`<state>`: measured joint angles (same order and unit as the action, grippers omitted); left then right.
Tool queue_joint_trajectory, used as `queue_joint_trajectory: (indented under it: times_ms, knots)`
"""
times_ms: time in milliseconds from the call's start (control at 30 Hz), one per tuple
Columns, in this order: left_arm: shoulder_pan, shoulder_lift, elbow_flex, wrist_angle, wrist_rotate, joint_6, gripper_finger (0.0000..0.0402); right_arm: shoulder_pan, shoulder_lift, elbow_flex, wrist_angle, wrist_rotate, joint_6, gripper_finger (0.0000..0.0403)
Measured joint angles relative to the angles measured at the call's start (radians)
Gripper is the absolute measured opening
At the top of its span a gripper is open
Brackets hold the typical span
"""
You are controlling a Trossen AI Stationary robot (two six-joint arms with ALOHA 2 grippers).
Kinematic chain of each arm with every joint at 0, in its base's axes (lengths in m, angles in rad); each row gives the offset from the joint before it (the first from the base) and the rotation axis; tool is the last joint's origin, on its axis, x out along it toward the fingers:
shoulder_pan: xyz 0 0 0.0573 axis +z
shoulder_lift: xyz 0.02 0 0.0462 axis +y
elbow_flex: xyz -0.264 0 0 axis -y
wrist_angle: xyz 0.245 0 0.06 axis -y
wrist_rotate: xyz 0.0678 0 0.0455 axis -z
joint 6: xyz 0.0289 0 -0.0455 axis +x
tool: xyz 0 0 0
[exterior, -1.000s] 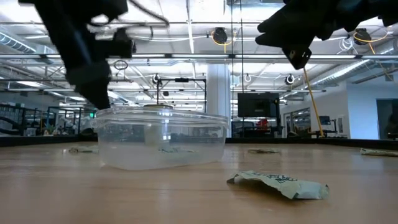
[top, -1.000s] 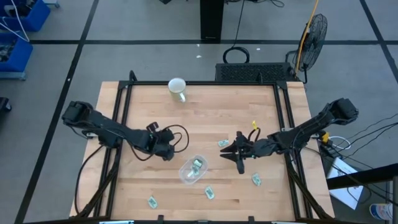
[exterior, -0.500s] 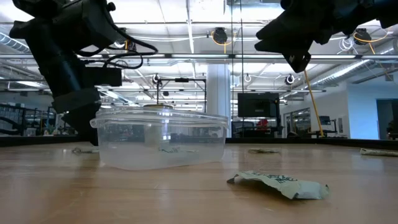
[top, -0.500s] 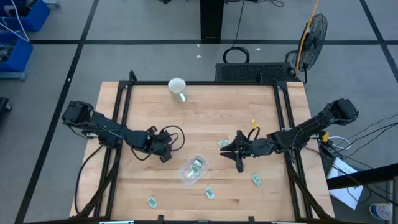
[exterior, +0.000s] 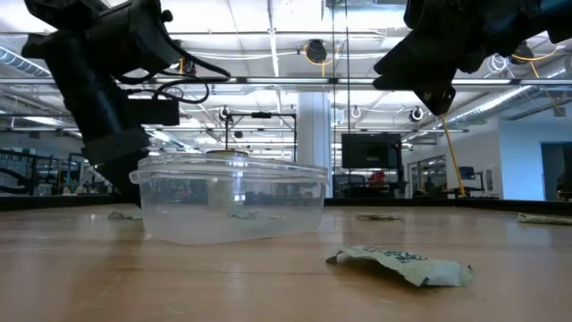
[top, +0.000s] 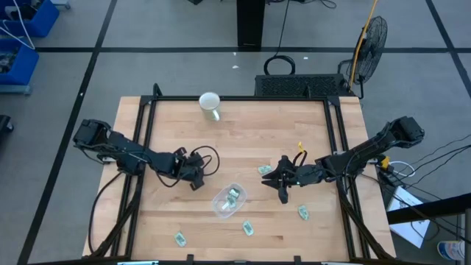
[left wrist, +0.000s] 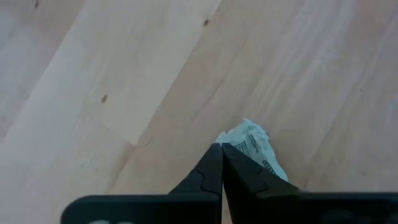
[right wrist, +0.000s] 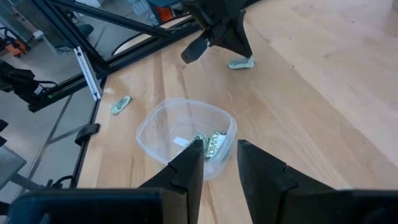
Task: Pick and place Stevia / Truvia into bins
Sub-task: Put the light green stevia packet into the transparent bin
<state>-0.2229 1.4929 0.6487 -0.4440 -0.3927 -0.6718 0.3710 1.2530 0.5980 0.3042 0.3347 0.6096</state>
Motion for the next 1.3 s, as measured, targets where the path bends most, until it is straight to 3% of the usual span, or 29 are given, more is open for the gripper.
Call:
queue_joint_trajectory:
  times_ms: [200,667,967,1300]
  knots:
    - [0.0,0.0,0.0,0.001,0.07,0.008,0.0015,0.003,0.0,0.0,-0.003,0.0,0.007,0.0093]
    - [0.0,0.0,0.0,0.0,0.029,0.068,0.0163,0.004,0.0,0.0,-0.003,0.0,0.006,0.0093]
    - [0.0,-0.001,0.0,-0.001,0.05,0.094,0.017,0.002,0.0,0.0,-0.003,0.002,-0.003,0.0093]
    - [-0.001,-0.083,0.003,0.011,0.068,0.088,0.017,-0.033,0.0,0.0,-0.002,0.006,-0.02,0.0093]
